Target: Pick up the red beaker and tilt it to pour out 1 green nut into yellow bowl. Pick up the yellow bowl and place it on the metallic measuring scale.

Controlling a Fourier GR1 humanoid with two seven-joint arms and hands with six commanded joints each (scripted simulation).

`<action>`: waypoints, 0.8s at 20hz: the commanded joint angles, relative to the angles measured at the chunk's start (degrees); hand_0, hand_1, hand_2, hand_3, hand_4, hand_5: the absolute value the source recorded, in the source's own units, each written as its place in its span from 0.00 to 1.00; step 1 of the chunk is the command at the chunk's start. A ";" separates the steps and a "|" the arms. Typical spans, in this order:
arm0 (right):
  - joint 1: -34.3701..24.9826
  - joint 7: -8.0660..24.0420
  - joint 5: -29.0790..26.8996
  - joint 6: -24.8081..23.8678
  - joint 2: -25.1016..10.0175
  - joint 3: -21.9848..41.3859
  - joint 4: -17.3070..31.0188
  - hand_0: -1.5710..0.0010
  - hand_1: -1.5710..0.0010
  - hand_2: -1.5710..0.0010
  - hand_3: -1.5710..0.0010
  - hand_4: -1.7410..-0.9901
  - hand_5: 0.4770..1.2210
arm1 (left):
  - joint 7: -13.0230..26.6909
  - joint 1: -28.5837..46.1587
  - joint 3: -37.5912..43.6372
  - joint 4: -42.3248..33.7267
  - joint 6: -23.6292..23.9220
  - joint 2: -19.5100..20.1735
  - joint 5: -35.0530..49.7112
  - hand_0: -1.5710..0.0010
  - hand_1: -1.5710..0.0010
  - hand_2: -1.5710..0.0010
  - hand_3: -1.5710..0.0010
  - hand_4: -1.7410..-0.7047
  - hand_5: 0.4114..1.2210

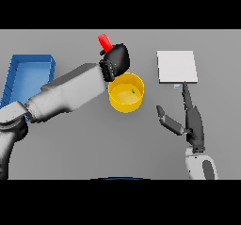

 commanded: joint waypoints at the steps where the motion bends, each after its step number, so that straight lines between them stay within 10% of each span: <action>1: 0.48 -0.72 0.19 0.02 0.08 0.38 -0.94 1.00 1.00 1.00 1.00 0.70 0.15 | 0.11 -0.66 -1.04 0.60 0.46 0.08 -0.82 0.00 0.00 0.00 0.00 0.01 1.00; 12: -0.09 -0.23 1.38 -0.50 -0.11 0.69 -1.11 1.00 1.00 1.00 1.00 0.72 0.15 | -4.89 -12.38 -1.84 4.91 4.05 3.15 1.52 0.00 0.00 0.11 0.04 0.06 1.00; 14: -1.24 -0.64 0.70 -0.27 0.19 0.48 0.03 1.00 1.00 1.00 1.00 0.74 0.16 | -5.48 -15.21 0.51 7.55 6.21 4.55 3.86 0.00 0.00 0.07 0.34 0.04 1.00; 16: -1.27 -0.77 -0.55 0.33 -0.06 -0.07 -0.23 1.00 1.00 1.00 1.00 0.75 0.16 | -5.65 -18.30 3.27 10.77 6.85 6.29 6.45 0.00 0.00 0.04 0.22 0.03 1.00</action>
